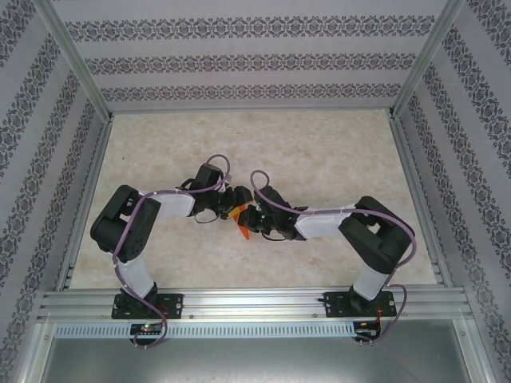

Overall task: Fold a paper plane with a square sheet of paper (pick it up from the middle)
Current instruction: Fold the wing for the fifth time at the center of the table.

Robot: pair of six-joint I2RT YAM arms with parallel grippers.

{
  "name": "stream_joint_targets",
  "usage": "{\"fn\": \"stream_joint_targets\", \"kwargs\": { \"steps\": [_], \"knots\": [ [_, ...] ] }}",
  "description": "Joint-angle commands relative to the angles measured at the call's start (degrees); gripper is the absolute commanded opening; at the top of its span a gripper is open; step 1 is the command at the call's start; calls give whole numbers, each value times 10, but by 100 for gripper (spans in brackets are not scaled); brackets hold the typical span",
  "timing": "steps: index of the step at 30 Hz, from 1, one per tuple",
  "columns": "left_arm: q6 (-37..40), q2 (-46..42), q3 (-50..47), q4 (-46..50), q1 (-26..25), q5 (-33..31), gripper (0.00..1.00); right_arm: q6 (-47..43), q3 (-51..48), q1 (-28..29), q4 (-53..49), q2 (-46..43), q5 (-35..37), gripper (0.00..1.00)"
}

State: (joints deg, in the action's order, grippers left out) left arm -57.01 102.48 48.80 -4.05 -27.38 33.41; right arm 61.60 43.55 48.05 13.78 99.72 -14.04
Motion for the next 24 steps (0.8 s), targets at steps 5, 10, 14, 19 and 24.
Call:
{"fn": "stream_joint_targets", "kwargs": {
  "steps": [5,10,14,19,24],
  "knots": [
    [21,28,-3,49,9,-17,73,43,-31,-8,64,54,-2,5],
    [22,13,14,58,11,-11,73,33,-45,5,25,74,-25,3],
    [40,-12,38,77,20,-5,74,20,-59,11,-14,69,-17,1],
    [60,-27,63,100,33,-8,75,5,-63,10,-29,65,-21,1],
    [46,-14,47,47,32,20,75,-9,-48,9,-47,68,-22,1]
  ]
}}
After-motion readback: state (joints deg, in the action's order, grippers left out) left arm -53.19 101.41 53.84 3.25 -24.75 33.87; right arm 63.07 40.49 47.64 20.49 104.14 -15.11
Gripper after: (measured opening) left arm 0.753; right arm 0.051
